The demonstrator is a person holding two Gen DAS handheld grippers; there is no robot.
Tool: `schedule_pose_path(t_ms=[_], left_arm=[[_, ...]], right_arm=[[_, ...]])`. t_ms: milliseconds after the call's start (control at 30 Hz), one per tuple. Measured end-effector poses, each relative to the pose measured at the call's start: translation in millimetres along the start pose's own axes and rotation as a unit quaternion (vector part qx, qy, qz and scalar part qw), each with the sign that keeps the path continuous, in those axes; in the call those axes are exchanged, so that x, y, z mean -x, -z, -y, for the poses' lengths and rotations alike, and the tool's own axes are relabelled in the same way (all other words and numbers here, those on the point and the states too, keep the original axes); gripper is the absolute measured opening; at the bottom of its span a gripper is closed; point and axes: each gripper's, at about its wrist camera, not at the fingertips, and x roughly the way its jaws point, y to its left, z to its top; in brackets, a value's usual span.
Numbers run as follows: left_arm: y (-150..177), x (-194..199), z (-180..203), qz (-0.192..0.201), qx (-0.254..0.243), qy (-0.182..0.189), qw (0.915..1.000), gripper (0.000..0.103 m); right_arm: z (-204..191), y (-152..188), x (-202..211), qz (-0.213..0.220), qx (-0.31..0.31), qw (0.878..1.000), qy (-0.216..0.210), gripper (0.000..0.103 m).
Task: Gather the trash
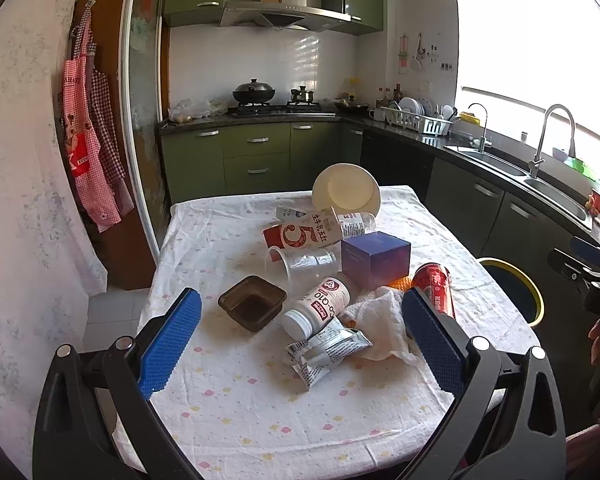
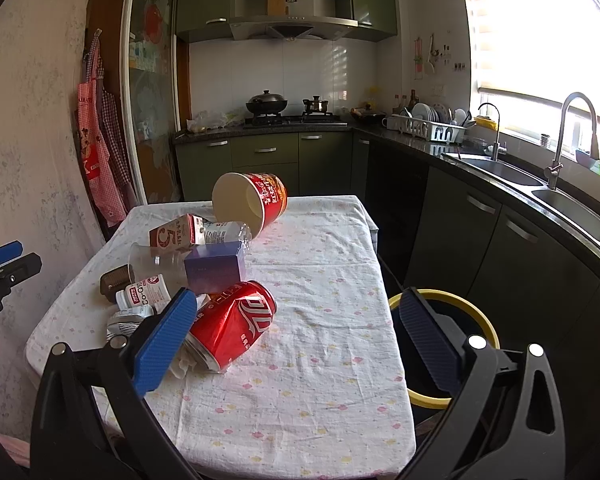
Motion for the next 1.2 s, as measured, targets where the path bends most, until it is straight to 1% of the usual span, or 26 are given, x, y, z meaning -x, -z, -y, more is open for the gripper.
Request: schedule_pose_path(t_ms=[267,800,1200], left_arm=[[-0.4,-0.8,0.9,-0.003,-0.001,0.005,1.0,0.099],[2.1,-3.8,0.8,-0.006,-0.001,0.007,1.0,0.099],[4.3,-8.3,1.7,-0.011,-0.004,0.008,0.9999,0.099]], right_arm=[[0.4,4.0,-3.7,-0.003,-0.001,1.0,0.0,0.097],[0.3,0.8,-3.1,-0.004,-0.001,1.0,0.0,0.097],[-0.8,9.7,-10.0,-0.009,-0.002,1.0,0.0,0.097]])
